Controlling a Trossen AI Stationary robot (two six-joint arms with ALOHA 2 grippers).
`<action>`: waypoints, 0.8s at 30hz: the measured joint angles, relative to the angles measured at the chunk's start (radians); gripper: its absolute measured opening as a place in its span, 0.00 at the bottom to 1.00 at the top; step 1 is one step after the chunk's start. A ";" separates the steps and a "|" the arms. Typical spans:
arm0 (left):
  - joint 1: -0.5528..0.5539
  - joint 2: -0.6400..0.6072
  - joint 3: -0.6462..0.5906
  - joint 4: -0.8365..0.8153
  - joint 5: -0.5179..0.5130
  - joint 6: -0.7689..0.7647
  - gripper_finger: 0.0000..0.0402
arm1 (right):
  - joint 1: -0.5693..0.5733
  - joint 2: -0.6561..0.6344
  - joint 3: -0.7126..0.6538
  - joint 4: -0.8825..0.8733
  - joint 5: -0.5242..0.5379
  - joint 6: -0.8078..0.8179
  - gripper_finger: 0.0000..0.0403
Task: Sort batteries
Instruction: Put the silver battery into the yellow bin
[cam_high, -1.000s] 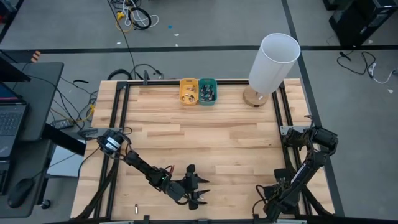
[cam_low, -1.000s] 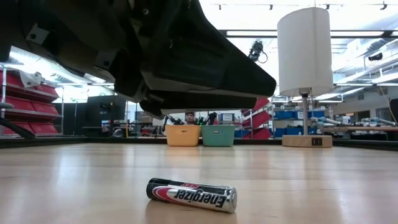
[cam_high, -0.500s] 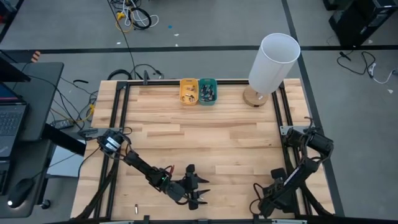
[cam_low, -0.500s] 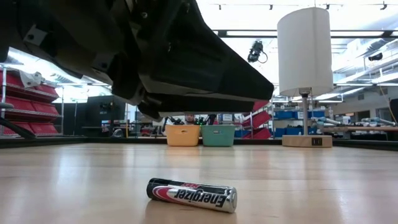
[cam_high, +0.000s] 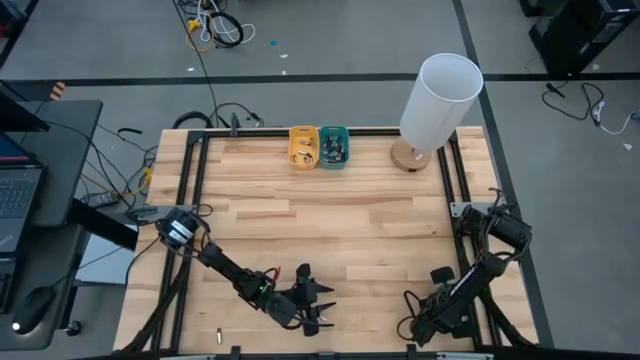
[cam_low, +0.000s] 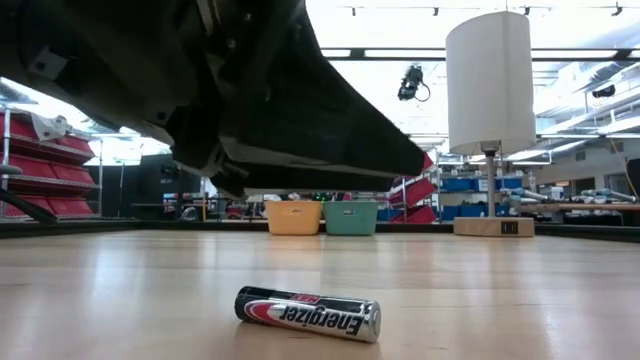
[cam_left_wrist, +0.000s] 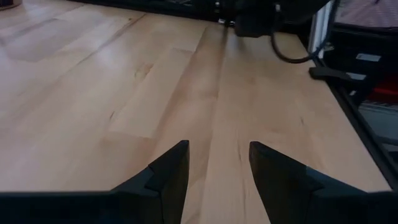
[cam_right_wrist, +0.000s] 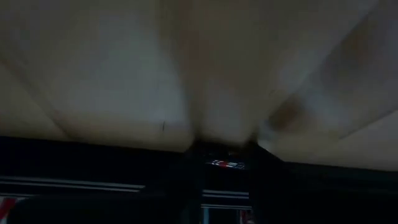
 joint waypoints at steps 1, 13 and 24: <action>0.000 0.000 0.000 -0.005 -0.001 -0.003 0.46 | 0.000 0.000 0.006 -0.004 0.008 -0.003 0.24; 0.010 -0.040 -0.001 -0.051 -0.005 -0.005 0.46 | -0.101 -0.154 0.085 -0.010 0.278 0.015 0.13; 0.013 -0.073 0.000 -0.062 -0.006 0.020 0.46 | -0.060 -0.258 0.024 -0.076 0.344 0.080 0.34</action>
